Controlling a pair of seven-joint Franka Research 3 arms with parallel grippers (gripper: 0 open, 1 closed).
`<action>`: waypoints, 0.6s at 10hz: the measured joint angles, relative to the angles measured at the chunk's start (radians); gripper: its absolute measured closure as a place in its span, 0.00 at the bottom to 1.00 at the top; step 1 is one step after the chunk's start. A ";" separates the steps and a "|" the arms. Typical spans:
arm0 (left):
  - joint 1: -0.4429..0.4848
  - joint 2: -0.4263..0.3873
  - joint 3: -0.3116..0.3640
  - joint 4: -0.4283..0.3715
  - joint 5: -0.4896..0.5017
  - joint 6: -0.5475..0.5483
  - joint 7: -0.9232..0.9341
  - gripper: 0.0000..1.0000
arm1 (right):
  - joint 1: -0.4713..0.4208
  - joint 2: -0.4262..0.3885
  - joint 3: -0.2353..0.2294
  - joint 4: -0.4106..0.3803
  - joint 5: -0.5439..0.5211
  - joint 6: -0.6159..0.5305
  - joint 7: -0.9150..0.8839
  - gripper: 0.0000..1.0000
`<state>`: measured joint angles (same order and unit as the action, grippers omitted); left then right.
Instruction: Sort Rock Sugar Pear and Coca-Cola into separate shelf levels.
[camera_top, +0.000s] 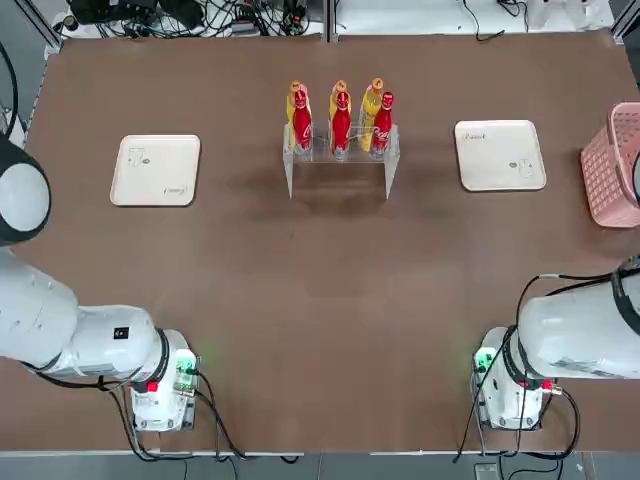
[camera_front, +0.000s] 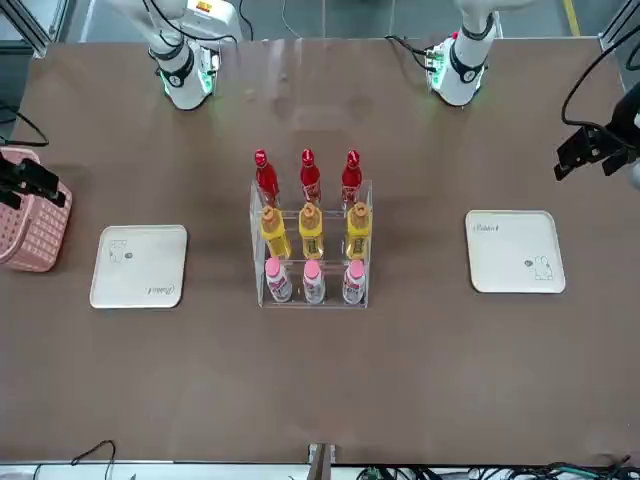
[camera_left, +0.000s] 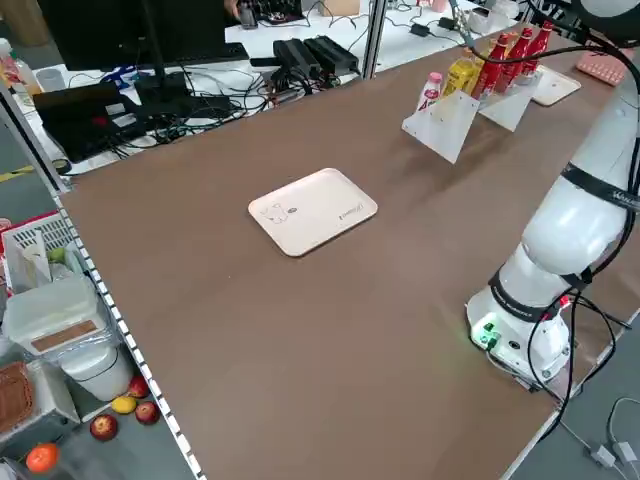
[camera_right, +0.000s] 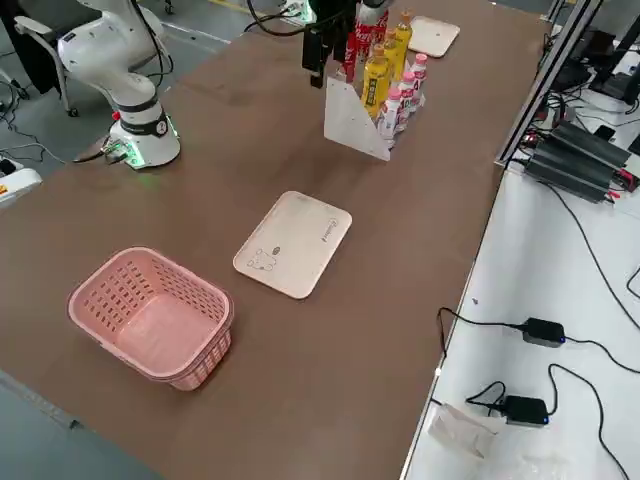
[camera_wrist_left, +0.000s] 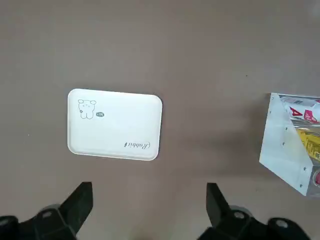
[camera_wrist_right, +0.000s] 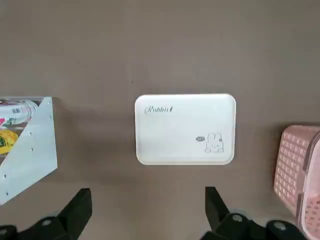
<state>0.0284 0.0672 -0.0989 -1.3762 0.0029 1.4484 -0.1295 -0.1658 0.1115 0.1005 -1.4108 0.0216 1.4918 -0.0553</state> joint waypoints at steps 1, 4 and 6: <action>0.000 0.000 0.000 0.000 0.000 0.000 0.000 0.00 | 0.002 -0.001 -0.001 -0.001 -0.007 -0.010 0.017 0.00; -0.002 0.000 -0.002 0.000 0.000 0.000 0.000 0.00 | 0.011 -0.059 -0.005 -0.051 -0.012 -0.018 0.071 0.00; -0.001 0.000 -0.001 0.000 0.000 0.000 0.000 0.00 | 0.030 -0.082 -0.027 -0.070 -0.012 -0.013 0.080 0.00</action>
<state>0.0276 0.0672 -0.0999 -1.3762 0.0029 1.4484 -0.1295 -0.1358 0.0297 0.0736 -1.4806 0.0091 1.4791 0.0244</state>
